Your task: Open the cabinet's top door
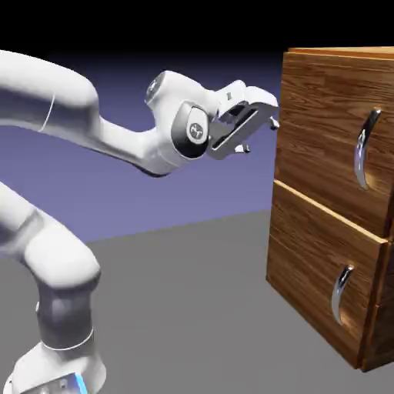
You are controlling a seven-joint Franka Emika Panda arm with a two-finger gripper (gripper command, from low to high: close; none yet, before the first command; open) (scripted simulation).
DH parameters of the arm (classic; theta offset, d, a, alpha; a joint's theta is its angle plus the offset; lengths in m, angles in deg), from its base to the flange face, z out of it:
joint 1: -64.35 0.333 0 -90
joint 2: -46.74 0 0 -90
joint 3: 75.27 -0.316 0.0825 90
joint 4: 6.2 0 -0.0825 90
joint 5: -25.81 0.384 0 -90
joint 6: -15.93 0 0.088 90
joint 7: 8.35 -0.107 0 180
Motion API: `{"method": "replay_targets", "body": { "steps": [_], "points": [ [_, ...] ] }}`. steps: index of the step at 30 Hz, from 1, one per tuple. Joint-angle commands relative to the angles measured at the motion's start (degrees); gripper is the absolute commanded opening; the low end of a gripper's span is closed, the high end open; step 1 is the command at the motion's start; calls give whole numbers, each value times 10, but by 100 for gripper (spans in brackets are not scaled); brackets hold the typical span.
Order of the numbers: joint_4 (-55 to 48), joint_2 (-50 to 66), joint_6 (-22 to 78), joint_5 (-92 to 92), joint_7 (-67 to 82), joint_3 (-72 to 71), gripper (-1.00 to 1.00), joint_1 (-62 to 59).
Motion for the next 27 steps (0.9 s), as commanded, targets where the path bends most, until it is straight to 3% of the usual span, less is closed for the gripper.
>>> {"method": "replay_targets", "body": {
  "steps": [1,27],
  "points": [
    [-6,-4,0,-25,9,10,0,9],
    [-164,-96,-5,-673,256,283,0,245]
  ]
}}
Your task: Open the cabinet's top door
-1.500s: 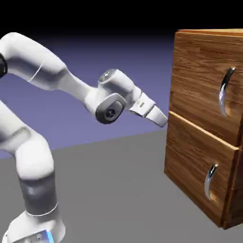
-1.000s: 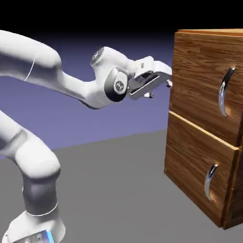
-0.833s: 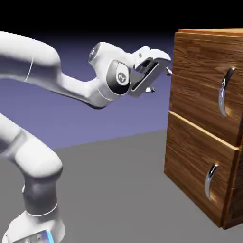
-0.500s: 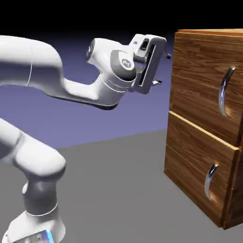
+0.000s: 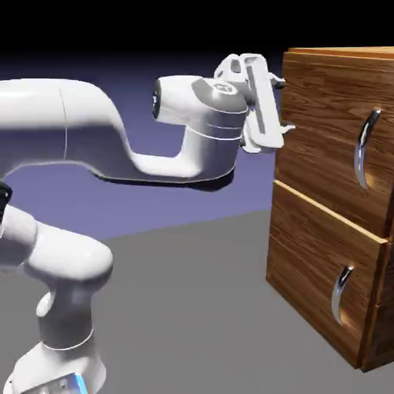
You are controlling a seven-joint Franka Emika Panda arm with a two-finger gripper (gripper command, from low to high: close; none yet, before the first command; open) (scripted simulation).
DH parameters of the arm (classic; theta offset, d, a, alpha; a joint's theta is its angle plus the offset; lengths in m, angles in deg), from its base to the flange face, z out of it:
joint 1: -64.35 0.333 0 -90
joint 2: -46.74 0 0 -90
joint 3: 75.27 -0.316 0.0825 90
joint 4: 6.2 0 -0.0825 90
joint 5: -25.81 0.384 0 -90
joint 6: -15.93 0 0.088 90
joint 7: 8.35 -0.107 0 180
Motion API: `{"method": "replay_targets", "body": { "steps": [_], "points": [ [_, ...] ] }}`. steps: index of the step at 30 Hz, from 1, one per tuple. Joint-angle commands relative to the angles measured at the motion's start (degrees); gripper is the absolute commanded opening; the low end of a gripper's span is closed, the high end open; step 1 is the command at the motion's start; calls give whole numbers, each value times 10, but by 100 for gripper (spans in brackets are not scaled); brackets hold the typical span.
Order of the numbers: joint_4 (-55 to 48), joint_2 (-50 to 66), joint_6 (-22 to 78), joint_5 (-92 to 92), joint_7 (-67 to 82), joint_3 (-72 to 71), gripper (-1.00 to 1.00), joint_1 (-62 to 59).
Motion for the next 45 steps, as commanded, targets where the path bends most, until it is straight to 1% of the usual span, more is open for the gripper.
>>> {"method": "replay_targets", "body": {
  "steps": [1,19,20,25,26,27,37,45],
  "points": [
    [-6,-4,0,-25,9,10,0,9],
    [-114,-67,-4,-469,178,197,0,170],
    [-114,-67,-4,-469,178,197,0,170],
    [-192,-45,6,-471,179,255,0,273],
    [-192,-45,6,-471,179,255,-100,273],
    [-192,-45,6,-471,179,255,-100,273],
    [-11,-9,134,-385,169,113,-100,66],
    [129,-28,244,-258,205,-39,-100,-98]
  ]
}}
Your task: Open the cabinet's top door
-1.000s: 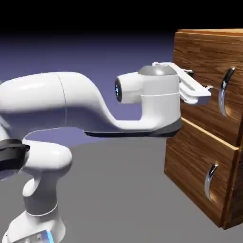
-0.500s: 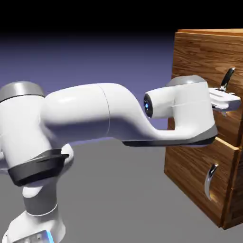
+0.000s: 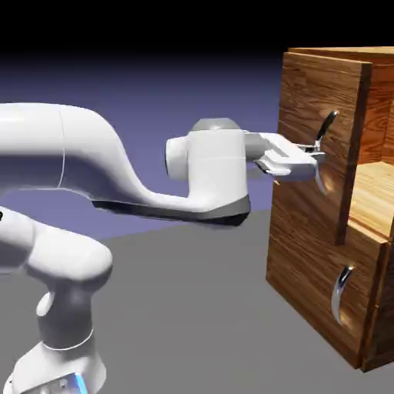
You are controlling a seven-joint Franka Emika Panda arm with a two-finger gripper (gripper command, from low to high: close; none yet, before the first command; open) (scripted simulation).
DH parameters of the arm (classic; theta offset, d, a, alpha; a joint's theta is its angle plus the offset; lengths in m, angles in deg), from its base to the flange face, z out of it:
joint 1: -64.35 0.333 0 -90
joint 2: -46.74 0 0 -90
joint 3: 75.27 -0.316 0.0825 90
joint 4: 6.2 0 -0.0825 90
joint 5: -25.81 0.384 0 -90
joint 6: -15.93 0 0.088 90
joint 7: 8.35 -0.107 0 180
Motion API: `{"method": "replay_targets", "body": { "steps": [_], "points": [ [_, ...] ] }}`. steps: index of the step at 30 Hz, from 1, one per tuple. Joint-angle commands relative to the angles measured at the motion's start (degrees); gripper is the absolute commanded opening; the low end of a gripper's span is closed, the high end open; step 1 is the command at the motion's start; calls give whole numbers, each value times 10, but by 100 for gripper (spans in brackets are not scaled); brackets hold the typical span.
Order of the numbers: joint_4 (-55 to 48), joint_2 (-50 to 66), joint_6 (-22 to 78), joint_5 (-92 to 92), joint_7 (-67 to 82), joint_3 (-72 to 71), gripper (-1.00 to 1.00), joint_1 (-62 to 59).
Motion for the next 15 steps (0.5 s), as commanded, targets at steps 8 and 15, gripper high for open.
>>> {"method": "replay_targets", "body": {
  "steps": [8,15],
  "points": [
    [121,-61,129,172,53,-166,-100,-108],
    [184,-106,256,336,86,-312,-100,-134]
  ]
}}
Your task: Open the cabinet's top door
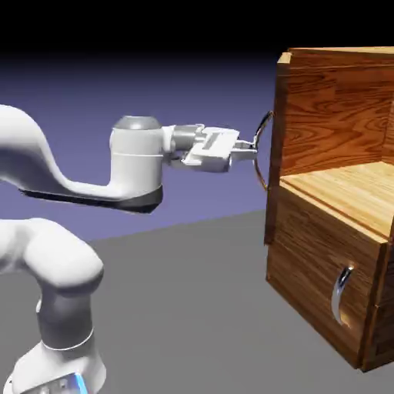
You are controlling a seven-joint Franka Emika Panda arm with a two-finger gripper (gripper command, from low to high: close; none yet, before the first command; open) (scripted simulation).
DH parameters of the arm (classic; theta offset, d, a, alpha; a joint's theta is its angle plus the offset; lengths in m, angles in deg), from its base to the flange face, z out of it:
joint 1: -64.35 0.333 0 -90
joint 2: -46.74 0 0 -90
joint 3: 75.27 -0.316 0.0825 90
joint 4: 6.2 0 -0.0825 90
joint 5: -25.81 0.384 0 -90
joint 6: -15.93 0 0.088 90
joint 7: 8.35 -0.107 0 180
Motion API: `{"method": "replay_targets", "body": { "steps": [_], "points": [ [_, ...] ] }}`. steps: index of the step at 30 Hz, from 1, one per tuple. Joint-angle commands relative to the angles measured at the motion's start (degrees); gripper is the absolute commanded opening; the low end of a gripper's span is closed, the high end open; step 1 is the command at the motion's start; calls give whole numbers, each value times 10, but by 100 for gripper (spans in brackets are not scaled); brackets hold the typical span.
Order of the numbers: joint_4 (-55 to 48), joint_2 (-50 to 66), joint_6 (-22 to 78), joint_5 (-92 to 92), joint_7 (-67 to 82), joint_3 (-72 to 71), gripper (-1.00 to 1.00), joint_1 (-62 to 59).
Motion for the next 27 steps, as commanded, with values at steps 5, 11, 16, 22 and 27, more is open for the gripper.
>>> {"method": "replay_targets", "body": {
  "steps": [5,11,16,22,27],
  "points": [
    [15,-6,96,116,7,-104,-100,8],
    [-3,28,217,251,-2,-228,-100,22],
    [-51,93,326,358,-23,-332,-100,19],
    [-152,208,471,466,-61,-456,-100,-19],
    [-254,312,589,522,-100,-546,-100,-71]
  ]
}}
